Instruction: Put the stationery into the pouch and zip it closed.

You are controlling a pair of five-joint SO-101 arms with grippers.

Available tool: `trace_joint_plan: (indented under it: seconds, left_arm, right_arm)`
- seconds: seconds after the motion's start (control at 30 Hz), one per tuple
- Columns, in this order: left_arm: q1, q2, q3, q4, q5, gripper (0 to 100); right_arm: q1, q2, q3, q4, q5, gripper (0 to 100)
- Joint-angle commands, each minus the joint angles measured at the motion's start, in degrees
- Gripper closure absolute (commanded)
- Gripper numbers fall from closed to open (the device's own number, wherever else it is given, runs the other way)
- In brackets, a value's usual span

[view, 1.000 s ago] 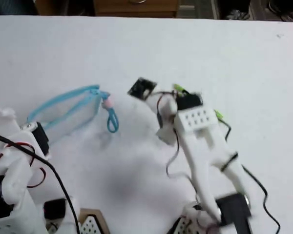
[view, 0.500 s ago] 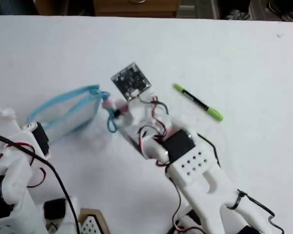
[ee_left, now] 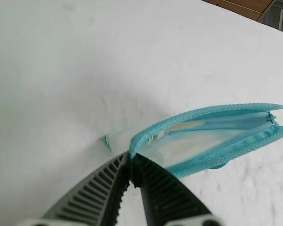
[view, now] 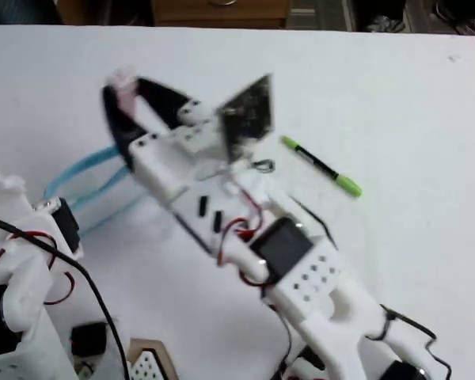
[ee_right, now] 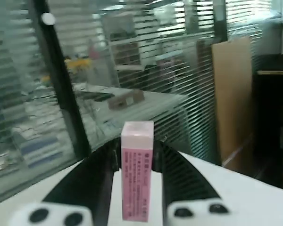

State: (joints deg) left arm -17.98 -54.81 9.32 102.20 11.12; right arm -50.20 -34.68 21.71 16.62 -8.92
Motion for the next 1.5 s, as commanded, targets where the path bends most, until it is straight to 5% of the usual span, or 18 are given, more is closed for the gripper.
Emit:
trace_joint_plan:
  seconds: [0.0,0.37,0.63,0.83,1.07,1.2,1.33,1.47]
  left_arm:
    - [-0.4,0.5,-0.1,-0.8,-0.2,98]
    - [-2.9,0.5,0.1,-0.8,-0.3,98]
    - [-2.9,0.5,0.0,-0.8,-0.3,98]
    - [-2.9,0.5,0.0,-0.8,-0.3,98]
    - [-2.9,0.5,0.1,-0.8,-0.3,98]
    - [-2.9,0.5,0.1,-0.8,-0.3,98]
    - [-2.9,0.5,0.1,-0.8,-0.3,98]
    - [-2.9,0.5,0.0,-0.8,-0.3,98]
  right_arm:
    - [-2.0,3.2,-2.5,-1.4,-0.6,98.1]
    - [-3.2,4.2,-0.9,4.6,-1.9,98.1]
    - [-5.8,5.5,12.7,-8.2,-2.0,98.1]
    - [-5.7,6.6,15.7,-7.3,2.4,97.5]
    - [-6.4,2.4,9.5,5.8,3.4,61.1]
    - [-6.2,-0.4,4.2,10.9,3.3,60.8]
    - [-1.5,-1.6,-2.0,14.9,3.2,64.2]
    - [11.3,1.5,-8.5,23.0,3.6,63.5]
